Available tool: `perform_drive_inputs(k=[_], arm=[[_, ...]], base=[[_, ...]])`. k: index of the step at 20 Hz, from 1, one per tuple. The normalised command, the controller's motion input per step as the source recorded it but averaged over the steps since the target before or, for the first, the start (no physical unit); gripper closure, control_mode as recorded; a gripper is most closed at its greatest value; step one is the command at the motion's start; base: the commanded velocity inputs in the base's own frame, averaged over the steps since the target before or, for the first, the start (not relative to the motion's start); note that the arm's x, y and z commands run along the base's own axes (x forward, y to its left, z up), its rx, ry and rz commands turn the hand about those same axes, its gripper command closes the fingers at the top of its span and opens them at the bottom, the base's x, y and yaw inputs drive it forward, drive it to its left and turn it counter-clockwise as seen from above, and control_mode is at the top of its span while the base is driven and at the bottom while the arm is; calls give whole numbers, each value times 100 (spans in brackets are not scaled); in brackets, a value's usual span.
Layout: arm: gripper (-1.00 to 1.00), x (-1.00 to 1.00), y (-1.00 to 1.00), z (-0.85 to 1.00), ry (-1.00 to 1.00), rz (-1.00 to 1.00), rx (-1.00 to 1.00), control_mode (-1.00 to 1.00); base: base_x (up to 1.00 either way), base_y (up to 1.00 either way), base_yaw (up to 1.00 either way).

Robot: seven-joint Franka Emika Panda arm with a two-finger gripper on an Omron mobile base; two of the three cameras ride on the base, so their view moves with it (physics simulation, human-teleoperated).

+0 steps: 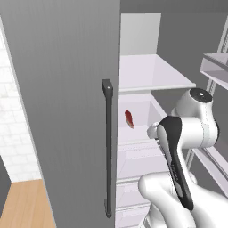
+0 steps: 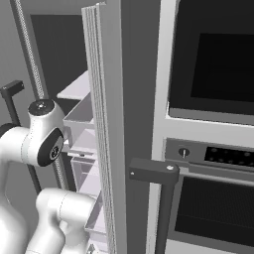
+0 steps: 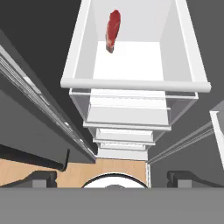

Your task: Place one onion and one steak in each tupperware on the nearby counter, to pack two identical lunches.

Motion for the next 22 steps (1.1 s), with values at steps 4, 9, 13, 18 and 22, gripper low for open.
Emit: perform_drive_inputs(k=[4, 9, 13, 18, 22], arm=[[-100, 78, -7, -47, -1, 3, 0, -100], [-100, 77, 0, -43, 0, 10, 0, -100], [-100, 73, 0, -25, 0, 11, 0, -100], [-100, 79, 0, -16, 1, 6, 1, -100], [-100, 82, 2, -16, 2, 2, 0, -100]], base=[[0, 0, 0], [0, 0, 0], [0, 0, 0], [0, 0, 0], [0, 0, 0]])
